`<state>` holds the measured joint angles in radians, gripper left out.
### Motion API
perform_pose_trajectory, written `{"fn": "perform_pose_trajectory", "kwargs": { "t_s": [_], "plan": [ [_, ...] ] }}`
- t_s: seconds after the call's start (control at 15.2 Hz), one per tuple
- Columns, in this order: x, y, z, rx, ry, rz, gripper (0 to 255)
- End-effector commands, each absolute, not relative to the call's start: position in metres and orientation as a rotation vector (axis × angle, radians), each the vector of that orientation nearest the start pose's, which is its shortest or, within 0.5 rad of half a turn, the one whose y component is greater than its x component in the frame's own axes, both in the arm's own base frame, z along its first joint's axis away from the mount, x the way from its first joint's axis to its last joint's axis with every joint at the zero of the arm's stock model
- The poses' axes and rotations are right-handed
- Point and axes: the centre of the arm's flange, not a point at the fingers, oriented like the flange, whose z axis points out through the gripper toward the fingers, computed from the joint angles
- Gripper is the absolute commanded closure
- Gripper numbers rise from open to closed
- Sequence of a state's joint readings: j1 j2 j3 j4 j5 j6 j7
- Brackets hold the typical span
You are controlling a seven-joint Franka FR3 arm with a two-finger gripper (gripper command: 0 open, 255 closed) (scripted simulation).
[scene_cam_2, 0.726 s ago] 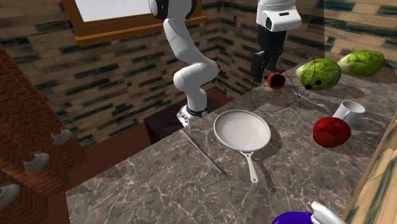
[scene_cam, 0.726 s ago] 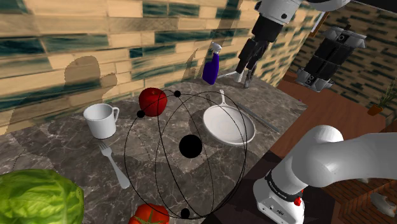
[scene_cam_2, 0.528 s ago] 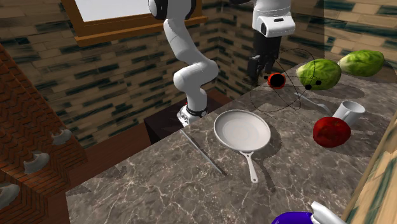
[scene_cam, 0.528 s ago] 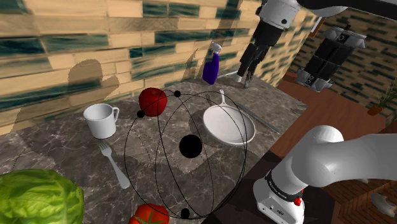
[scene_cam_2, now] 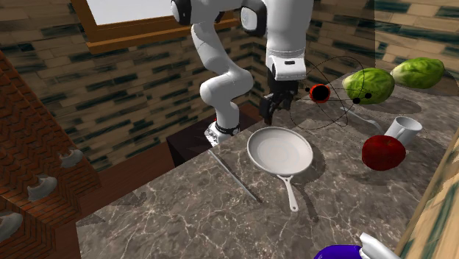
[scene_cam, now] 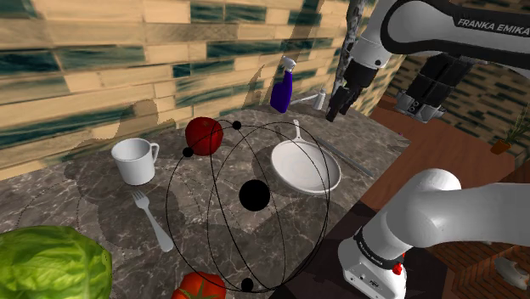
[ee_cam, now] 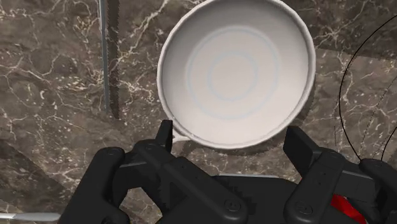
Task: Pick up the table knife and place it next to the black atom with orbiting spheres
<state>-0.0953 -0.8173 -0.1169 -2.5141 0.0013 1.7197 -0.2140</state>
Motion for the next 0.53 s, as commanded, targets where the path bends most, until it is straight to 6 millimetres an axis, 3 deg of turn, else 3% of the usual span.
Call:
{"fn": "perform_pose_trajectory", "kwargs": {
  "t_s": [0.0, 0.46],
  "plan": [
    [0.293, -0.085, 0.516, -3.069, -0.044, -0.039, 0],
    [0.271, -0.143, 0.455, -3.101, 0.007, 0.017, 0]
  ]
}}
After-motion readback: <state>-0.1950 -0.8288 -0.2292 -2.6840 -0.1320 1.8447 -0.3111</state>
